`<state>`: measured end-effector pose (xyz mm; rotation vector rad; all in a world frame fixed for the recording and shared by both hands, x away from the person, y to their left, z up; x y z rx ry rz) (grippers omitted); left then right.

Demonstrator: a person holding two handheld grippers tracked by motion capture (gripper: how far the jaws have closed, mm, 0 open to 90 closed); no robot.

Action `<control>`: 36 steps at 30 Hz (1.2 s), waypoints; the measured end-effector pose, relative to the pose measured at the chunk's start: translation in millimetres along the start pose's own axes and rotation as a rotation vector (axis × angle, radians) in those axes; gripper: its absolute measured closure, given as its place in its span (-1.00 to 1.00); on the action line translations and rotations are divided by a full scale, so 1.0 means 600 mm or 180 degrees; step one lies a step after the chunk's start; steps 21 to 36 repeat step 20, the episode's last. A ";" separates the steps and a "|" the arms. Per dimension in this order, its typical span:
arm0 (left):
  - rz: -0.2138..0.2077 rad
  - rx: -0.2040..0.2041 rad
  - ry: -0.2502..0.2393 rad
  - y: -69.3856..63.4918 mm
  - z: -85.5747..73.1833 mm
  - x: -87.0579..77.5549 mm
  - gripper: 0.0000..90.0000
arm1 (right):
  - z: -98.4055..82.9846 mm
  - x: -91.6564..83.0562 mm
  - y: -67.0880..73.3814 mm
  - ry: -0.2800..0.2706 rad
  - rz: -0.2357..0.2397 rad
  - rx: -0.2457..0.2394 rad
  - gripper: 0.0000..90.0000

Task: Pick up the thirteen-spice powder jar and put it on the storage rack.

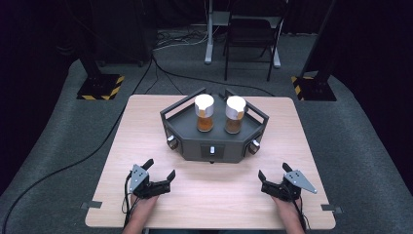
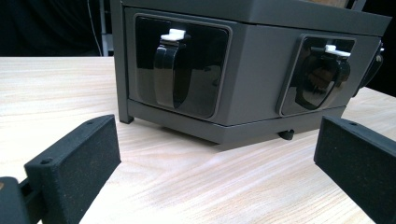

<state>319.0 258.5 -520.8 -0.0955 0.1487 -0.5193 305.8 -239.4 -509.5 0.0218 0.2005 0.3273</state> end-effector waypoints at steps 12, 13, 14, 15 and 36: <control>0.0000 -0.0029 -0.0024 0.001 0.000 -0.001 -1.00 | -0.012 -0.008 -0.002 -0.0029 0.0020 0.0012 -0.95; 0.0001 -0.0031 -0.0025 0.001 0.000 -0.001 -1.00 | -0.012 -0.009 -0.001 -0.0029 0.0019 -0.0002 -0.96; 0.0003 -0.0033 -0.0026 0.001 0.000 -0.001 -1.00 | -0.012 -0.009 0.000 -0.0027 0.0014 -0.0018 -0.96; 0.0003 -0.0037 -0.0029 0.002 0.000 -0.001 -1.00 | -0.012 -0.008 0.001 -0.0014 0.0010 -0.0024 -0.97; 0.0001 -0.0029 -0.0023 0.001 0.000 -0.001 -1.00 | -0.012 -0.008 -0.001 -0.0009 0.0025 0.0000 -0.98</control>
Point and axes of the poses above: each handheld gripper's, and its own axes: x roughly forward along the jaws, z roughly out of its top, y roughly to its left, the point moved 10 cm from there along x, roughly forward along the jaws, and after that the axes turned 2 degrees about -y, right-handed, at the moved point
